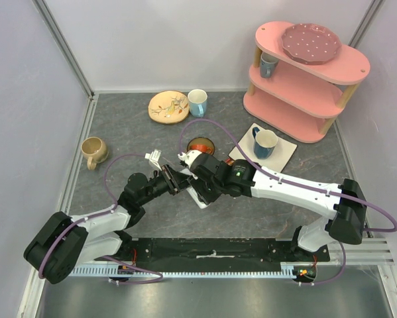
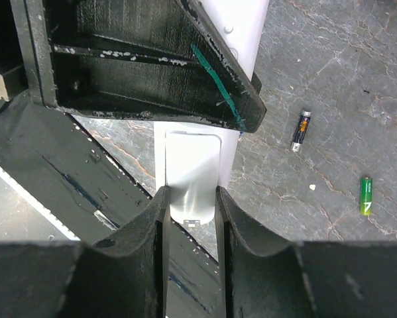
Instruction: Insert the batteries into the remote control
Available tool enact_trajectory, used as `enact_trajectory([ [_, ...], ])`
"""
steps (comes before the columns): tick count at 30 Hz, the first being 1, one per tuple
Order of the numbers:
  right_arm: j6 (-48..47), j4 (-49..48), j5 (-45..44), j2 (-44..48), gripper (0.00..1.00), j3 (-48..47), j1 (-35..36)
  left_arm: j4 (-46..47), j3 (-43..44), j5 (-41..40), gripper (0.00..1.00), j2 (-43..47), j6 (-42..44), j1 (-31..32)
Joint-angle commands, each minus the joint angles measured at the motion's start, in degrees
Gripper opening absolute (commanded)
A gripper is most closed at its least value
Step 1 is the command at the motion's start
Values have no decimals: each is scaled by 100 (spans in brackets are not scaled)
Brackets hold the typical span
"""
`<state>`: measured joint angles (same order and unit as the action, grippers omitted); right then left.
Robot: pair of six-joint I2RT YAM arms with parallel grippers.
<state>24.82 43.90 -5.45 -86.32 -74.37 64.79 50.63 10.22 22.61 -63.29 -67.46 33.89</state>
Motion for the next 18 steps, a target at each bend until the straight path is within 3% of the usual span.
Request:
enact_trajectory([
  [1,-126,13,-158,-78,0,-262,7,966,42,411,2,-17,-56,65],
  [18,-179,31,-413,-157,6,-262,7,1247,59,595,2,-70,-136,135],
])
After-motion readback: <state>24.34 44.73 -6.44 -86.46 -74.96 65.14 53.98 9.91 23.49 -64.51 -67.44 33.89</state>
